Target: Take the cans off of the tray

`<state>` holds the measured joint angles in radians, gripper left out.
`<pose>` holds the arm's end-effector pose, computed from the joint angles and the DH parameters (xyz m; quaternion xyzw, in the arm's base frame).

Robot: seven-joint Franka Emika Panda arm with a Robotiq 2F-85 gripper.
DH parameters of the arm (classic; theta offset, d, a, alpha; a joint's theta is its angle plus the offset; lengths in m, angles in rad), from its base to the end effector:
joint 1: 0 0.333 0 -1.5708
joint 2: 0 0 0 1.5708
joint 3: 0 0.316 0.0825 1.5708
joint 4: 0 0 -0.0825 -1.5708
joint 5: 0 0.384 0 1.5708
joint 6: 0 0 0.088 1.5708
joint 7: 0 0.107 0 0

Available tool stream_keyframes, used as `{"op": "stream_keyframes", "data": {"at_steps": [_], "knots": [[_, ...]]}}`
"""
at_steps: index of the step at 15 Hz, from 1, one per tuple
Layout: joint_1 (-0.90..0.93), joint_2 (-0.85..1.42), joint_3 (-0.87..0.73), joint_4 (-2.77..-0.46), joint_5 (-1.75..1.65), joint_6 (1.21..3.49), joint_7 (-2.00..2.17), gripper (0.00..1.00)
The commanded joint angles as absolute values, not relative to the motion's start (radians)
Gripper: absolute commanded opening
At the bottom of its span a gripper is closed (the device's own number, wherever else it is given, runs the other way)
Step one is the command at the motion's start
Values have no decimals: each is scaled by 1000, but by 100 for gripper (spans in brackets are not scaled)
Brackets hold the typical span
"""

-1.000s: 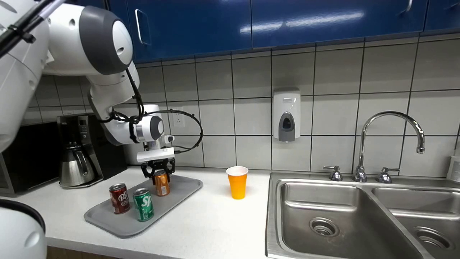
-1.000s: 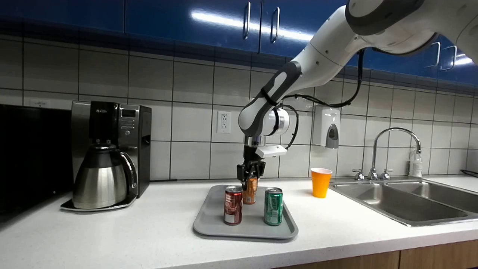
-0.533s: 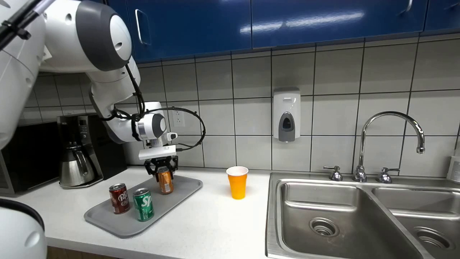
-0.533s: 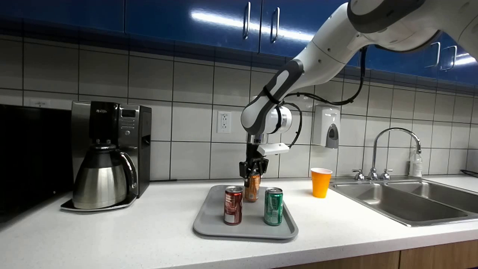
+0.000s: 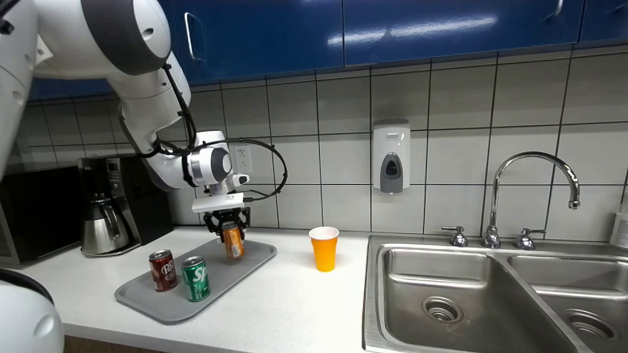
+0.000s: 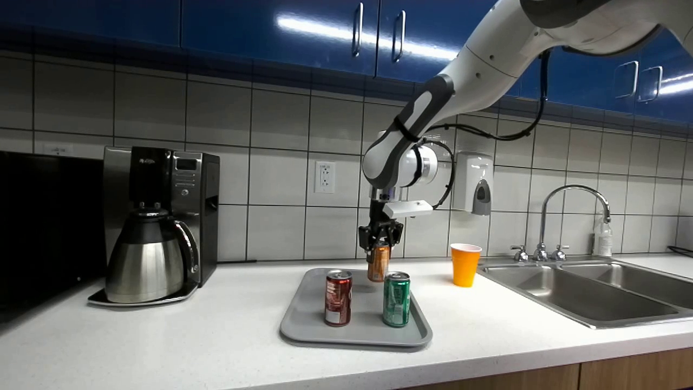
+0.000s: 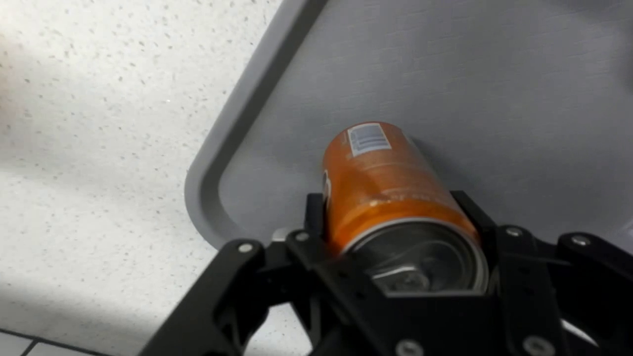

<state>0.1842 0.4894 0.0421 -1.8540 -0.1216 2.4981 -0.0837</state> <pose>0.6409 0.1462 0.2722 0.9771 0.1956 0.0797 0.0248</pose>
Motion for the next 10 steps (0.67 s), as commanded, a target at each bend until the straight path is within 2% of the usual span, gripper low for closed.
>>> {"op": "stream_keyframes", "data": {"at_steps": [1, 10], "knots": [[175, 397, 18, -1954, -157, 2534, -18, 38], [130, 323, -49, -2060, -166, 2568, 21, 38]]}}
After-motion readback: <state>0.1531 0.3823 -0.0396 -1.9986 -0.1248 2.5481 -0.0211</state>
